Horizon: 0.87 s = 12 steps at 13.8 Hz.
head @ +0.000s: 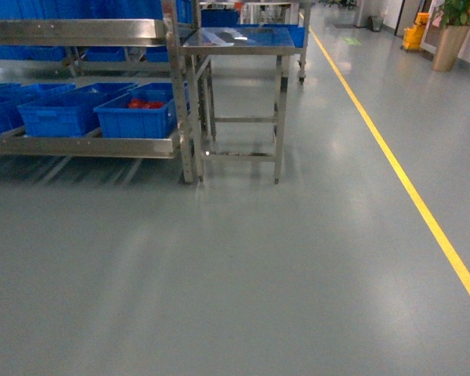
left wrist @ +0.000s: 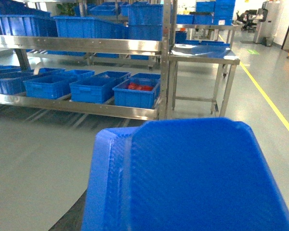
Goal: Pick blue part to blue bin on bottom shelf
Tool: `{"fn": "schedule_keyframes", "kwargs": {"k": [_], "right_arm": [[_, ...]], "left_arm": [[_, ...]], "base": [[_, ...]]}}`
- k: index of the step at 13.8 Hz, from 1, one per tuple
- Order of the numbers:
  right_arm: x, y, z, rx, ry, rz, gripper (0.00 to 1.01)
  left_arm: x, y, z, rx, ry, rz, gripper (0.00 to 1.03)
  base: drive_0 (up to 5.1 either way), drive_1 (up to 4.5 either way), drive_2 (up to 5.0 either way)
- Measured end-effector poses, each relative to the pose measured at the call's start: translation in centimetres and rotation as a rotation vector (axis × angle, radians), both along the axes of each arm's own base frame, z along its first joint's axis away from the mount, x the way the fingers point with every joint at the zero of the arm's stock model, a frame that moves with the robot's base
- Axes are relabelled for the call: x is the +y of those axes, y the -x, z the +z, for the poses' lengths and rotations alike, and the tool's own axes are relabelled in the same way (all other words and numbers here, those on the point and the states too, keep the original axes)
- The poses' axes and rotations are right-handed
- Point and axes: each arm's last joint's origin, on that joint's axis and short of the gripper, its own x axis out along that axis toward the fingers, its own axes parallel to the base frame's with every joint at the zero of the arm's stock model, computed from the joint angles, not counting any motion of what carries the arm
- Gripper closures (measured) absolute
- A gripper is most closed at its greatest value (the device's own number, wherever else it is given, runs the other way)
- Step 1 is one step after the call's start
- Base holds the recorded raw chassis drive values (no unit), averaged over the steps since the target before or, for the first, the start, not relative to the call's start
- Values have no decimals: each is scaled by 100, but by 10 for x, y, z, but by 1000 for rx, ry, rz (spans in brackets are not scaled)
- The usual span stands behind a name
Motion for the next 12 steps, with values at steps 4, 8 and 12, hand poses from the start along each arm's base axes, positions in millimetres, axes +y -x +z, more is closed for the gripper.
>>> {"fn": "schedule_keyframes", "kwargs": {"k": [4, 8, 12], "right_arm": [[0, 0, 0, 1, 0, 0, 3], [0, 0, 0, 0, 0, 0, 3], [0, 0, 0, 0, 0, 0, 3]], "left_arm": [[0, 0, 0, 3, -1, 0, 59], [0, 0, 0, -1, 0, 0, 59], [0, 0, 0, 1, -1, 0, 59]], "base": [[-10, 396, -416], [-7, 399, -413], [2, 408, -404]]}}
